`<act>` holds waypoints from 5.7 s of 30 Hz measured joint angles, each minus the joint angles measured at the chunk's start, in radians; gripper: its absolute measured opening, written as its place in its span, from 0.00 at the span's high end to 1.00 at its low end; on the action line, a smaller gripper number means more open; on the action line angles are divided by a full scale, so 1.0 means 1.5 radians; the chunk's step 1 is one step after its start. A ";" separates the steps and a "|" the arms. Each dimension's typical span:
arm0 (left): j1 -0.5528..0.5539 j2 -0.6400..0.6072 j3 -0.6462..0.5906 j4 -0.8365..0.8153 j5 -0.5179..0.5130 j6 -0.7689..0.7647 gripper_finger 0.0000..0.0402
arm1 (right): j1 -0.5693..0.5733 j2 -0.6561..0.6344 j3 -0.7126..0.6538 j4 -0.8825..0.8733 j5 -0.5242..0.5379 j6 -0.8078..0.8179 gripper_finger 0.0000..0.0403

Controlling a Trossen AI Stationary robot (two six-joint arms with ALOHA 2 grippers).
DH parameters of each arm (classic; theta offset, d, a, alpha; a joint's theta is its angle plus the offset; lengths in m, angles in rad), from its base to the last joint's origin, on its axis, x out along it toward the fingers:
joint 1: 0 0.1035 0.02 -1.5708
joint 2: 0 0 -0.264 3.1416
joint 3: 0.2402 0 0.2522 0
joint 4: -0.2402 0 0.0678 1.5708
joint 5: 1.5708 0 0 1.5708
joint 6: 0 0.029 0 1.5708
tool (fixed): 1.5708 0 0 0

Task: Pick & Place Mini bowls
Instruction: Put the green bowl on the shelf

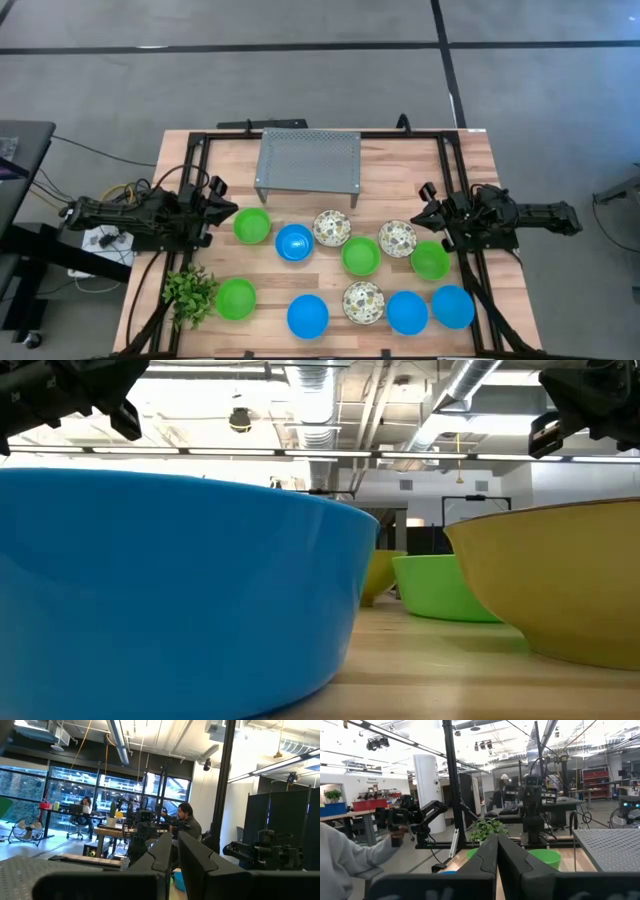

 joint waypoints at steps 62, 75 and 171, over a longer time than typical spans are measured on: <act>0.042 0.216 0.228 -0.466 0.014 -0.071 0.63 | 0.005 0.486 0.197 0.140 0.208 -0.037 0.67; -0.065 0.303 0.212 -0.582 0.051 -0.155 0.63 | -0.035 0.565 0.226 0.140 0.208 -0.037 0.68; -0.051 0.523 0.458 -0.491 -0.163 0.161 0.97 | -0.039 0.565 0.227 0.140 0.207 -0.036 0.70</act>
